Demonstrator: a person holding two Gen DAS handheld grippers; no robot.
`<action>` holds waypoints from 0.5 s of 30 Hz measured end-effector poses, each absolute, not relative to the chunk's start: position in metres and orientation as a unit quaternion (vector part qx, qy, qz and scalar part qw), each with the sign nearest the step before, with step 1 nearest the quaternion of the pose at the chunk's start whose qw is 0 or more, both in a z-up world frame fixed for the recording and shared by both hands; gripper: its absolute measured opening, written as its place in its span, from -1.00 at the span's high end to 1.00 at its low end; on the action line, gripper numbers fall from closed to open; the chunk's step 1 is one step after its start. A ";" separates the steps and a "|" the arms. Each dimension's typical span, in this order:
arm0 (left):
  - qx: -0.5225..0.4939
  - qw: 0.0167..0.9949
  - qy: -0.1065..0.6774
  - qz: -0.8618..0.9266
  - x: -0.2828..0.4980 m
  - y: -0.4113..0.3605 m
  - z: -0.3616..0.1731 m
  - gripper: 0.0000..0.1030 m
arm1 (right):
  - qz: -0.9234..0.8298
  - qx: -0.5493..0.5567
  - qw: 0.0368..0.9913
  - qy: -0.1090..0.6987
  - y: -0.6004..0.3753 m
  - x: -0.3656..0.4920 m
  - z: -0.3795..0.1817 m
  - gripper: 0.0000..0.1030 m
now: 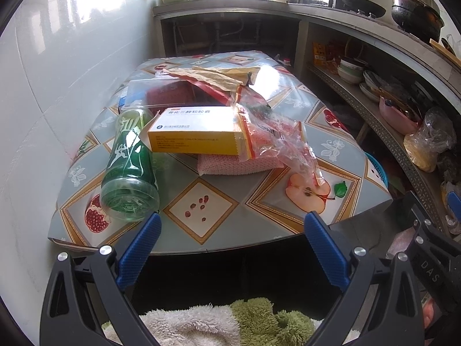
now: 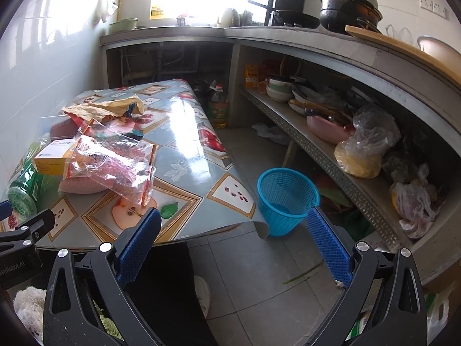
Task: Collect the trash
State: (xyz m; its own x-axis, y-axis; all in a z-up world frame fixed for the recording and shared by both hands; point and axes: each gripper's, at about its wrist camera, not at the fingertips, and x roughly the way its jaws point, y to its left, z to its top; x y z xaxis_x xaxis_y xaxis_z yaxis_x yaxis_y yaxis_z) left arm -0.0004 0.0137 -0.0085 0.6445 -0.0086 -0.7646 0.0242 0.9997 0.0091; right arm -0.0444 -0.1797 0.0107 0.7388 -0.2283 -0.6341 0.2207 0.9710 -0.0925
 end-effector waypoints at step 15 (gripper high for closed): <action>0.022 0.934 0.355 -0.012 0.012 0.047 0.006 -0.89 | -0.044 -0.035 0.963 0.263 -0.163 -0.031 0.024 -0.87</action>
